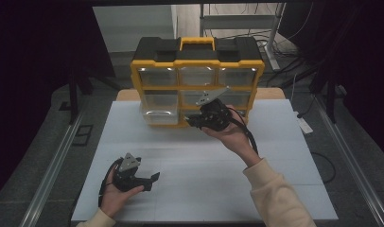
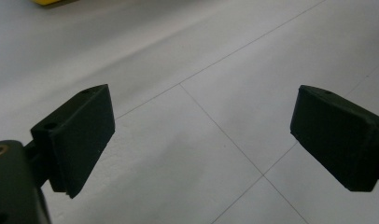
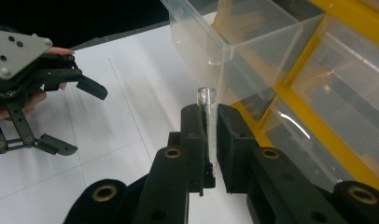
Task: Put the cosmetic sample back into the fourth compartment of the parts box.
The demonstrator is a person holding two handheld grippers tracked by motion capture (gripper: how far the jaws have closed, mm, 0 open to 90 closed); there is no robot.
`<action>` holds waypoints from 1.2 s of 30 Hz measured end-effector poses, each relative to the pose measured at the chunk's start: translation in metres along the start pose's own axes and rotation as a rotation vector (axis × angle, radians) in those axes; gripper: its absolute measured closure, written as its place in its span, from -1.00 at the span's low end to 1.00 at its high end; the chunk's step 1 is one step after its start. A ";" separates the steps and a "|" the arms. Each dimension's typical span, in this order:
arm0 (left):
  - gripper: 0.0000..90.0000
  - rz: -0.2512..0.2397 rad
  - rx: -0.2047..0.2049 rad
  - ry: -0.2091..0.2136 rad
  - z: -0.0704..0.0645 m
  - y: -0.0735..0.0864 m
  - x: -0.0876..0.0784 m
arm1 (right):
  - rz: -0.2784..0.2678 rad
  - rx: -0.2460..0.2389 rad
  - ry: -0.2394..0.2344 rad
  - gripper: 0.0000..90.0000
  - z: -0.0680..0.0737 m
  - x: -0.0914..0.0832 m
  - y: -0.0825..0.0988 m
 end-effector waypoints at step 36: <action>-0.84 -0.006 0.000 0.004 0.001 -0.001 -0.001 | -0.035 0.023 0.034 0.81 -0.033 0.015 -0.046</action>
Point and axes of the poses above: each handheld gripper's, and its own axes: x roughly forward along the jaws, y roughly out of its underside, z roughly to its left, the point moved 4 cm from there along x, roughly forward along the jaws, and after that the axes turned 9 degrees about -x, right-handed, at the moved point
